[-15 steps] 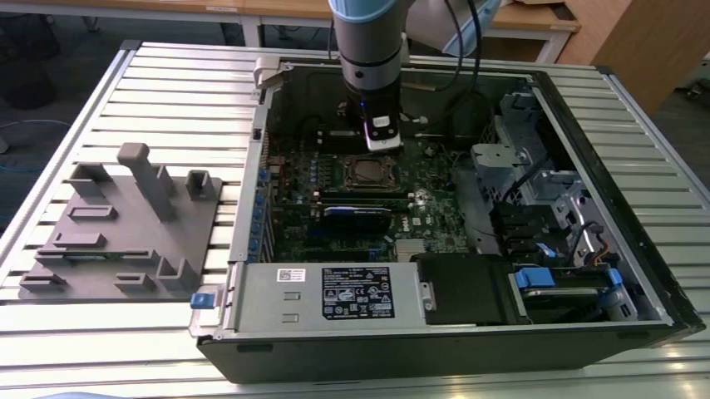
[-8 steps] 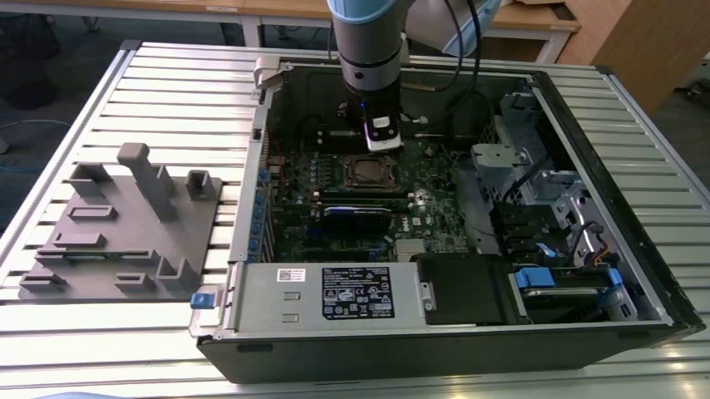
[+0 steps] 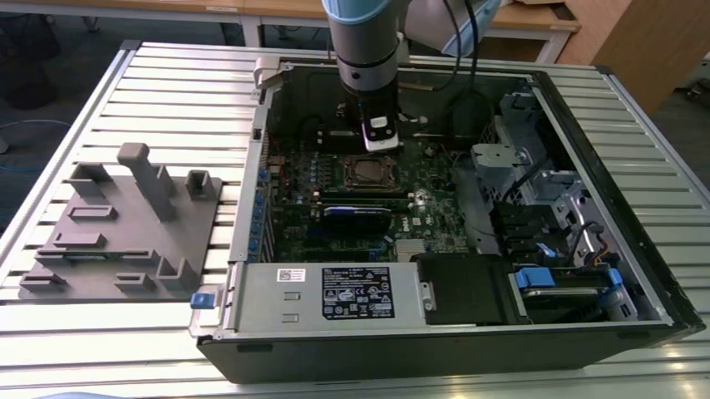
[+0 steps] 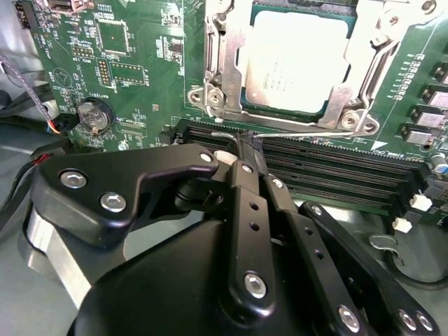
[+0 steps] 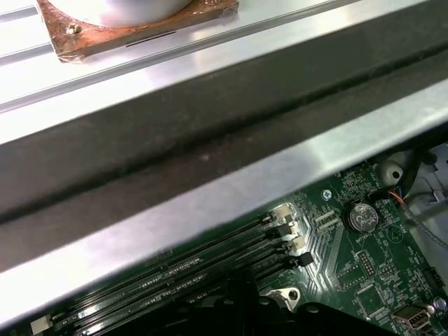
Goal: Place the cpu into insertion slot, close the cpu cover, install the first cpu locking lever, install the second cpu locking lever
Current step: 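Install the first cpu locking lever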
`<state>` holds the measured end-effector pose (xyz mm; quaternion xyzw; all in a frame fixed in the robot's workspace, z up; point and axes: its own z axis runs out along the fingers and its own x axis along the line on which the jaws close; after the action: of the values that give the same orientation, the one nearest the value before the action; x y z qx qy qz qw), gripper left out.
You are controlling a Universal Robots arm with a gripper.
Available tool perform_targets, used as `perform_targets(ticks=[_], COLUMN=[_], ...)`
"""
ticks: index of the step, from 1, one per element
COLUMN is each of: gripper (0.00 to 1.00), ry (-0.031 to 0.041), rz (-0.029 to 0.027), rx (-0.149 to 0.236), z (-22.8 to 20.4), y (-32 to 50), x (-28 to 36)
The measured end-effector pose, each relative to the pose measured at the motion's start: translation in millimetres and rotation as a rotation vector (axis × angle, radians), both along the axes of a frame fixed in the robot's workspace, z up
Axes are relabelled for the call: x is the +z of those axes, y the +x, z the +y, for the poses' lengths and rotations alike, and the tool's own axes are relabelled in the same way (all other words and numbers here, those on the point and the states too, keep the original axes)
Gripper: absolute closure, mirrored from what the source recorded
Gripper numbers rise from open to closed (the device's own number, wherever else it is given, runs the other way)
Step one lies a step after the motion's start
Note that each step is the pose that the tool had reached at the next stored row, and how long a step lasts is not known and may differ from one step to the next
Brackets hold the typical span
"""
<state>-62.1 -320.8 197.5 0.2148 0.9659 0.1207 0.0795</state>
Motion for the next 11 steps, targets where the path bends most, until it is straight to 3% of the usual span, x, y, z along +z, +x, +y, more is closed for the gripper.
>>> perform_targets(ticks=[7,11], gripper=[0.90,0.90], ry=[-0.0001,0.0000], rz=[-0.0203,-0.0253], rx=[0.004,0.005], z=[0.0,0.1], y=[-6.6,-8.3], x=[-0.5,-0.7])
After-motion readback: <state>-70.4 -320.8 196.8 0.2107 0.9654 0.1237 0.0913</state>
